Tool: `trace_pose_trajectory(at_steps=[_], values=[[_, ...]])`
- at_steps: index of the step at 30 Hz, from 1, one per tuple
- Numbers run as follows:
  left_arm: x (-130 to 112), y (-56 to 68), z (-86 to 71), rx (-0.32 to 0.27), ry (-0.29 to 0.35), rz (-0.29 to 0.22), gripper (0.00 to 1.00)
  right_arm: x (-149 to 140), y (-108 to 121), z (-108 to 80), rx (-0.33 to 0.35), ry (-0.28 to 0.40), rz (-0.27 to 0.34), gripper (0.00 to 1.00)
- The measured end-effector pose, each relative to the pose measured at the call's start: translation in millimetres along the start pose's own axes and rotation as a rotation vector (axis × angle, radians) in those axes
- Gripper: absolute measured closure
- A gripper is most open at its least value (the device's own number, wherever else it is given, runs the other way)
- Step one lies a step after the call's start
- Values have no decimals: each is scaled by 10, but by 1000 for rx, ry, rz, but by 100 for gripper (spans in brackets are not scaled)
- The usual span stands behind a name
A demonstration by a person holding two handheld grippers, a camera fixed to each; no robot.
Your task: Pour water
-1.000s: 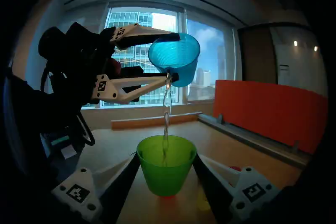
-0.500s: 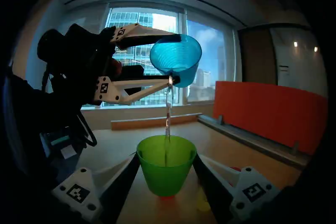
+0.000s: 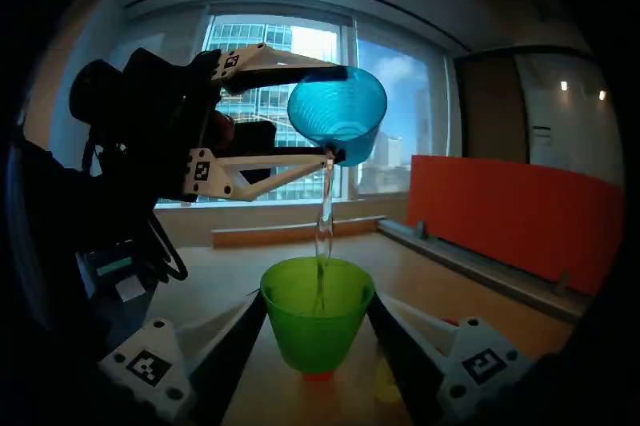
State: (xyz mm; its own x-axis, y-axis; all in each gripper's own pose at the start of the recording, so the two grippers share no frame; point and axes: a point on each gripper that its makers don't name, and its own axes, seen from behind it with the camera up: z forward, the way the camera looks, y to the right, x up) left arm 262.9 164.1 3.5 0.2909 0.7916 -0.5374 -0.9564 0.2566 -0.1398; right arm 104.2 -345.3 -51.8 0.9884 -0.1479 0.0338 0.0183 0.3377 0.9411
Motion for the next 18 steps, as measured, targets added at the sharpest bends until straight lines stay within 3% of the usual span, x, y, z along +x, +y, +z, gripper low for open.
trace_pose_trajectory(at_steps=[18], values=[[35, 2, 12, 1, 5, 50, 13, -14, 3, 4, -2, 1, -2, 10]])
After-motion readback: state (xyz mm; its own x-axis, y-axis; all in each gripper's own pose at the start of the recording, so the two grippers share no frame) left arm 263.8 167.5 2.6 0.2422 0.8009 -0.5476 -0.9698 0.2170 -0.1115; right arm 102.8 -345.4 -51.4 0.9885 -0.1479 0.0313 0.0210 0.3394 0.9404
